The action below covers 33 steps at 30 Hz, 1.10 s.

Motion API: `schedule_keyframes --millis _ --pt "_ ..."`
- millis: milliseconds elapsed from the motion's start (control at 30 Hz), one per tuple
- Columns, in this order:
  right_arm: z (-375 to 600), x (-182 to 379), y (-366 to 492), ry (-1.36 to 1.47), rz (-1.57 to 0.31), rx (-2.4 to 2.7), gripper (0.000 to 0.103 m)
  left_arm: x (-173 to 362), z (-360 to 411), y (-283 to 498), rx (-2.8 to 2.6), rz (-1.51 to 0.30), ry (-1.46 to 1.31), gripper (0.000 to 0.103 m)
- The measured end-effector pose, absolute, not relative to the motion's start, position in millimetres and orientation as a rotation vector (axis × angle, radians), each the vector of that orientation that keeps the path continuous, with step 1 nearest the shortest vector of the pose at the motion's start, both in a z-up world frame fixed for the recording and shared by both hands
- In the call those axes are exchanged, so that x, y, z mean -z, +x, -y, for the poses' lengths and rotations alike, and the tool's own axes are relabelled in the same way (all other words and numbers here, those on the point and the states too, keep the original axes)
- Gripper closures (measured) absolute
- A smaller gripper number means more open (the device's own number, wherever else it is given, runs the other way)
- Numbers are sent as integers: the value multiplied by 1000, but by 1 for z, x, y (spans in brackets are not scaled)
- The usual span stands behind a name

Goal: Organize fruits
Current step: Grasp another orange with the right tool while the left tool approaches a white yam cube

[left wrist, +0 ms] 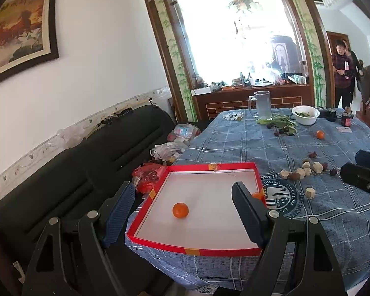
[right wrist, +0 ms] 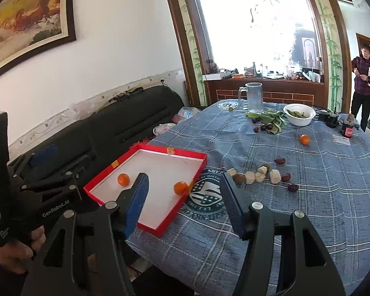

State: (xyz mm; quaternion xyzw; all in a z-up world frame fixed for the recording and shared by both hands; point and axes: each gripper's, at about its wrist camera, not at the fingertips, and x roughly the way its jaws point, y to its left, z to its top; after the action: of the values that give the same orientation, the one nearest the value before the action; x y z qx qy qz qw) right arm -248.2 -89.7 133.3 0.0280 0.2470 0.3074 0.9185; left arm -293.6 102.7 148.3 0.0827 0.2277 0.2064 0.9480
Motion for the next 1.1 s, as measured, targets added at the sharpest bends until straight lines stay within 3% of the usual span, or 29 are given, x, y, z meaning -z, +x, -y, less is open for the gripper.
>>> schedule_keyframes --millis 200,567,867,1100 --pt "134 -122 -231 36 -515 -518 42 -125 -92 -273 -297 -586 150 21" --pt "241 -85 -126 144 -718 -303 42 -99 -49 -209 -106 -768 193 21" --pt "242 -81 9 198 -774 -238 42 -119 -52 -136 -71 -752 172 21" --pt "226 -42 112 246 -893 -158 42 -98 -70 -105 -65 -825 138 21"
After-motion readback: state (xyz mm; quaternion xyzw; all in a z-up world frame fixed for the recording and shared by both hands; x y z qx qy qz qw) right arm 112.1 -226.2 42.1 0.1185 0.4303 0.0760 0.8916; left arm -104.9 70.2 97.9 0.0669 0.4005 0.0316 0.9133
